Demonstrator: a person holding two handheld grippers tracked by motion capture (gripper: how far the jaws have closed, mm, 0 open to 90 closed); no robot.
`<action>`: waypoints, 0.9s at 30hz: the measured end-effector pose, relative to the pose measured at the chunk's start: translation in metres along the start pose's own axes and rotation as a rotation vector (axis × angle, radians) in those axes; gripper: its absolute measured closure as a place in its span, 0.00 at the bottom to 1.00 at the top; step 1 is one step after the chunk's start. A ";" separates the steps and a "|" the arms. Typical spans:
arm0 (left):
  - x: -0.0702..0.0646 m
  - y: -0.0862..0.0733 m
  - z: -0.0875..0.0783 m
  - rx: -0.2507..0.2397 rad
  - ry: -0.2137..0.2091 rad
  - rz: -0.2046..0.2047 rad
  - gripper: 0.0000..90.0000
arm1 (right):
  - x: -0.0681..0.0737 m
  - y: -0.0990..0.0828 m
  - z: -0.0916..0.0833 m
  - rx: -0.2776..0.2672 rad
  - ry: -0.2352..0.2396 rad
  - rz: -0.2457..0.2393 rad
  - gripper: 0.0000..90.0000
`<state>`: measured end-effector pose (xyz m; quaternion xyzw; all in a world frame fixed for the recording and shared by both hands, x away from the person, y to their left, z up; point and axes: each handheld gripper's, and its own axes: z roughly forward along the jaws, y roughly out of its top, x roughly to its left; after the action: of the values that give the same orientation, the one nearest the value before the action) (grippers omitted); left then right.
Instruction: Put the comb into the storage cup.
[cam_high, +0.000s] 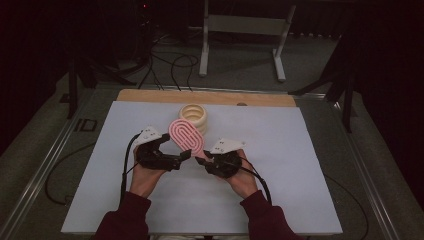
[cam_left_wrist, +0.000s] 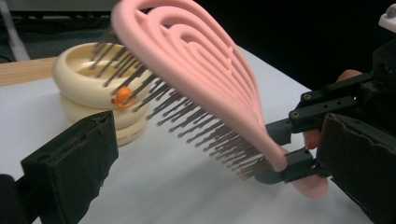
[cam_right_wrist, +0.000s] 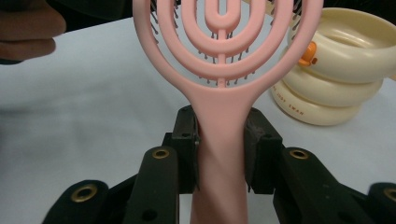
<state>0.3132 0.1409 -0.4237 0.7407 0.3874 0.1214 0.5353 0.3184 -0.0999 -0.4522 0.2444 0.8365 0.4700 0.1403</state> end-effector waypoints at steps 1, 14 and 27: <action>-0.001 0.000 0.001 0.000 -0.001 -0.003 0.00 | 0.000 0.000 0.000 0.000 0.000 0.000 0.78; -0.011 0.004 0.011 0.014 -0.023 -0.001 0.06 | 0.007 0.000 0.003 -0.014 0.011 -0.024 0.78; -0.009 0.004 0.000 -0.082 -0.032 -0.006 0.57 | 0.010 0.000 0.006 -0.003 -0.004 -0.062 0.78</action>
<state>0.3090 0.1334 -0.4179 0.7188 0.3757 0.1238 0.5717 0.3127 -0.0904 -0.4555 0.2188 0.8429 0.4660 0.1567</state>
